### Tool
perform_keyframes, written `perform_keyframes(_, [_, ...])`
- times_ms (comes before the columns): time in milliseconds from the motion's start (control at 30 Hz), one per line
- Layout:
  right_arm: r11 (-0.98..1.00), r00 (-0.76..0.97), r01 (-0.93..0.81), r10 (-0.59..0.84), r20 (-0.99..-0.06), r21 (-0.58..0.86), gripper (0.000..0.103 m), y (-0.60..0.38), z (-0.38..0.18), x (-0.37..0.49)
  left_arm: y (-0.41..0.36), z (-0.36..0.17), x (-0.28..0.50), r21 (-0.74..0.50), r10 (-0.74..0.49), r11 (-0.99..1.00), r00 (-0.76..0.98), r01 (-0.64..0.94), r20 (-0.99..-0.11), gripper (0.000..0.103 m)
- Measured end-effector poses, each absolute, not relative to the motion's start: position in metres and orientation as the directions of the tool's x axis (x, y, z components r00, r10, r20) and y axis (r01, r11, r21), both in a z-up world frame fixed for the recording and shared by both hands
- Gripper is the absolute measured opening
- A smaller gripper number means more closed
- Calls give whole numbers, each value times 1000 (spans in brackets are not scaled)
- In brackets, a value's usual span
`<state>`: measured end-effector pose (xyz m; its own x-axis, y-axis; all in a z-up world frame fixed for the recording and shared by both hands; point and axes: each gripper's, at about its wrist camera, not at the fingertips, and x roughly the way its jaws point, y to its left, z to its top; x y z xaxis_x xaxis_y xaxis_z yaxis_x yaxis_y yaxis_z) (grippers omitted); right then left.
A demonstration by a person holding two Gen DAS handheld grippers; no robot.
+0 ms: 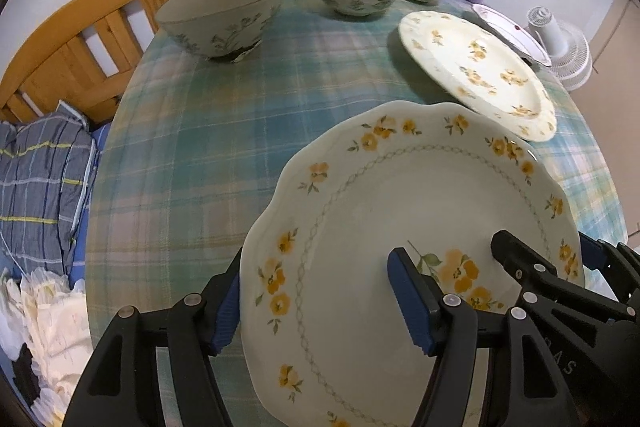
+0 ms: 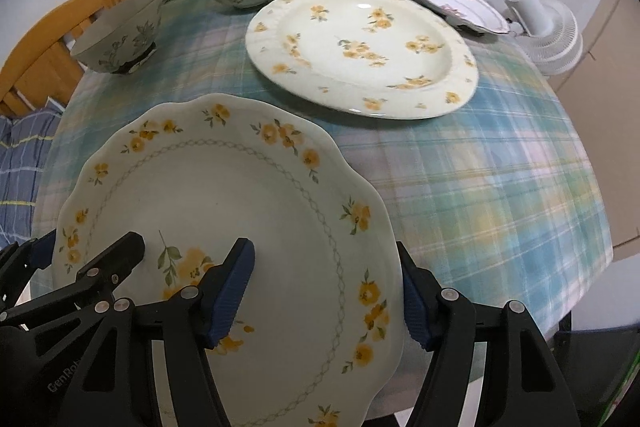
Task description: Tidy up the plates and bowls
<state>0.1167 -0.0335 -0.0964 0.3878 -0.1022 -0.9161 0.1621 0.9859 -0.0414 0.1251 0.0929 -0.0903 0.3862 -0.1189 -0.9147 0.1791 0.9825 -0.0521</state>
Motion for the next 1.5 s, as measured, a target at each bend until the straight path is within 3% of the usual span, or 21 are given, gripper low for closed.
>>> perform_keyframes(933, [978, 439, 205, -113, -891, -24, 71, -201, -65, 104, -80, -64, 134, -41, -124, 980, 427, 197, -896, 68])
perform_keyframes(1500, [973, 427, 232, -115, -897, -15, 71, -318, -79, 124, -184, -84, 152, -40, -119, 979, 408, 199, -905, 68])
